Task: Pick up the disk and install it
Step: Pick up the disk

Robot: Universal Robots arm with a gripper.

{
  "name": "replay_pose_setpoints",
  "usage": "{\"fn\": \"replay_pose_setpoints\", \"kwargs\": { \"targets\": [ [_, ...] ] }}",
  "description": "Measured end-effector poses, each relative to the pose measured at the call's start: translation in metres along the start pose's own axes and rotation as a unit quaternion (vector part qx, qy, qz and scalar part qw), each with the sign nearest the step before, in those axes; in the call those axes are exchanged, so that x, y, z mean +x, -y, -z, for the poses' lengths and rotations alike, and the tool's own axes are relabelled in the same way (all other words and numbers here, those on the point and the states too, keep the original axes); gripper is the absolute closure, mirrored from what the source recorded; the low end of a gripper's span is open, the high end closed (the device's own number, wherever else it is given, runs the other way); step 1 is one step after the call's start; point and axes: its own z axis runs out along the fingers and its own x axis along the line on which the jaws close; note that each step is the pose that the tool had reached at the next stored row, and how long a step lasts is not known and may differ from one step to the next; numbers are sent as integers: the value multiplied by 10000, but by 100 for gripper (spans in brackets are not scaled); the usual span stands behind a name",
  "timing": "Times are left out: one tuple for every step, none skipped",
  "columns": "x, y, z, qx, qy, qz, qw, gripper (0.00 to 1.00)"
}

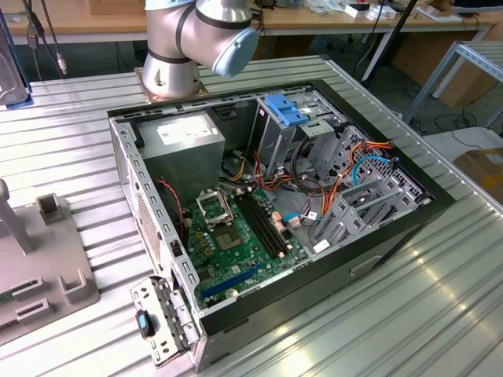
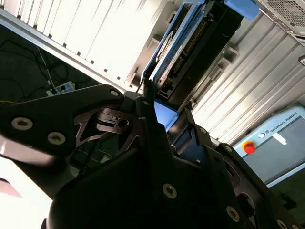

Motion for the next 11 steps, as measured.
{"fn": "replay_pose_setpoints", "kwargs": {
  "targets": [
    [0,16,0,0,0,0,10000,64],
    [0,31,0,0,0,0,10000,64],
    [0,55,1,0,0,0,10000,64],
    [0,84,1,0,0,0,10000,64],
    [0,123,1,0,0,0,10000,64],
    [-1,137,1,0,0,0,10000,64],
    [-1,155,2,0,0,0,10000,64],
    [-1,170,2,0,0,0,10000,64],
    [-2,186,2,0,0,0,10000,64],
    [-2,201,2,0,0,0,10000,64],
    [-2,218,2,0,0,0,10000,64]
  ]
}}
